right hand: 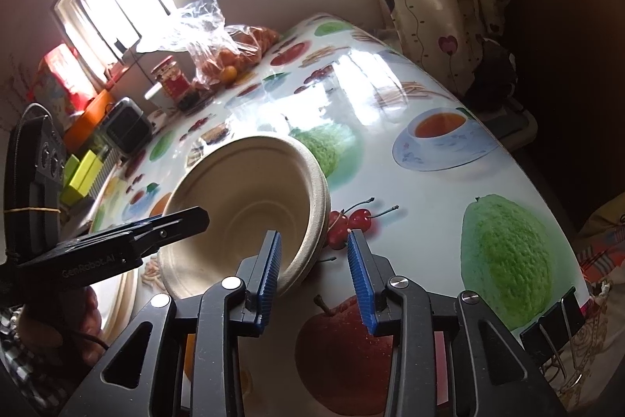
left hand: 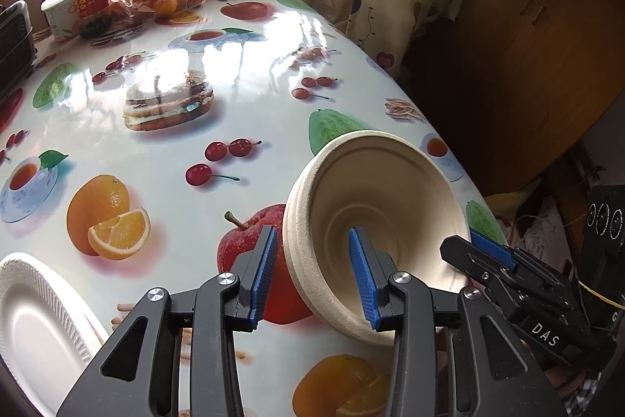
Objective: Organize plates and bowls
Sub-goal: 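Open the left gripper and regrip the rim of the bowl stack, then lift the bowl stack with the left gripper and carry it toward the white plate stack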
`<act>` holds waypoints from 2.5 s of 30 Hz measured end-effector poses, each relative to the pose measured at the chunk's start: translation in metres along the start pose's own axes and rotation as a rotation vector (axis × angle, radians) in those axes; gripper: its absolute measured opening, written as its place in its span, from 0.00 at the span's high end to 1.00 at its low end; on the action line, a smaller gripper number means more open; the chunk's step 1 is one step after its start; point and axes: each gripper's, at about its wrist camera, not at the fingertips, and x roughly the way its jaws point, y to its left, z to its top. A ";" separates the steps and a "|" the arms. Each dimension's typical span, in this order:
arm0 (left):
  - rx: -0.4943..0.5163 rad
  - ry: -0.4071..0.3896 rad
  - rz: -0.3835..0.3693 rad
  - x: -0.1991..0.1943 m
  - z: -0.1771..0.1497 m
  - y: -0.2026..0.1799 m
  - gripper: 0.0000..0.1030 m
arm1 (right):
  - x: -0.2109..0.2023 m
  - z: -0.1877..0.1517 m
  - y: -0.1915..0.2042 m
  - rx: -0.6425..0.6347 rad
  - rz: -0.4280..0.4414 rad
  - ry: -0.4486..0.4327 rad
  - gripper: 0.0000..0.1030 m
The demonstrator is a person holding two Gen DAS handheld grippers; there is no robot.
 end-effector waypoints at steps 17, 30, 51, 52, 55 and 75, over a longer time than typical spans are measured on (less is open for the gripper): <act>0.006 0.002 0.011 0.002 0.001 -0.002 0.76 | 0.004 -0.001 0.004 -0.005 0.005 0.006 0.78; 0.001 0.002 0.010 0.002 0.001 -0.001 0.76 | 0.004 -0.001 0.004 -0.003 0.006 0.007 0.78; -0.009 -0.013 0.008 -0.006 0.002 0.000 0.76 | -0.006 0.003 0.007 -0.002 0.018 -0.010 0.78; -0.011 -0.014 0.007 -0.007 0.001 0.000 0.76 | -0.006 0.003 0.009 -0.003 0.017 -0.009 0.78; -0.015 -0.018 0.006 -0.010 0.000 0.000 0.76 | -0.008 0.003 0.011 -0.008 0.017 -0.012 0.78; -0.068 -0.070 0.043 -0.043 -0.012 0.022 0.76 | -0.010 0.004 0.044 -0.073 0.065 -0.014 0.78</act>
